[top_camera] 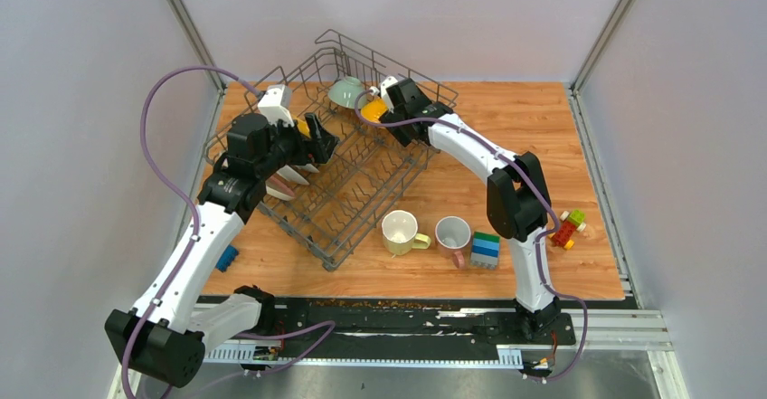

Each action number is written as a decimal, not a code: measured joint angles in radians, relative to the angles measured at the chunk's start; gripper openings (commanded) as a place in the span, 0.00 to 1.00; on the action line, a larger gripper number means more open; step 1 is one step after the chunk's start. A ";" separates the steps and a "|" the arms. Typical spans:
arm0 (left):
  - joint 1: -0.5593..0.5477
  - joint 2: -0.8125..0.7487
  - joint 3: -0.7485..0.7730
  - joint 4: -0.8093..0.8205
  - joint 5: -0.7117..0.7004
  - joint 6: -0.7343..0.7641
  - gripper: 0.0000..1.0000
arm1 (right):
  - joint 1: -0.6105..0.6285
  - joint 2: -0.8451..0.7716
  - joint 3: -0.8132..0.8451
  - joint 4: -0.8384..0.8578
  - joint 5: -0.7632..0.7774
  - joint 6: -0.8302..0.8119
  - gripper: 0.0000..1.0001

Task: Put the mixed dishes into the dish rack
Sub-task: Turn the bowl upside down on the dish rack.

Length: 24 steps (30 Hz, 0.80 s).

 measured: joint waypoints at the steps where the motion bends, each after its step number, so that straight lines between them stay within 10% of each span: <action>1: 0.000 0.001 0.000 0.000 0.002 0.000 1.00 | 0.000 0.000 0.000 0.000 -0.001 0.000 0.77; 24: 0.000 0.007 0.000 0.000 0.019 0.000 1.00 | 0.023 -0.103 -0.002 -0.007 -0.057 0.043 0.80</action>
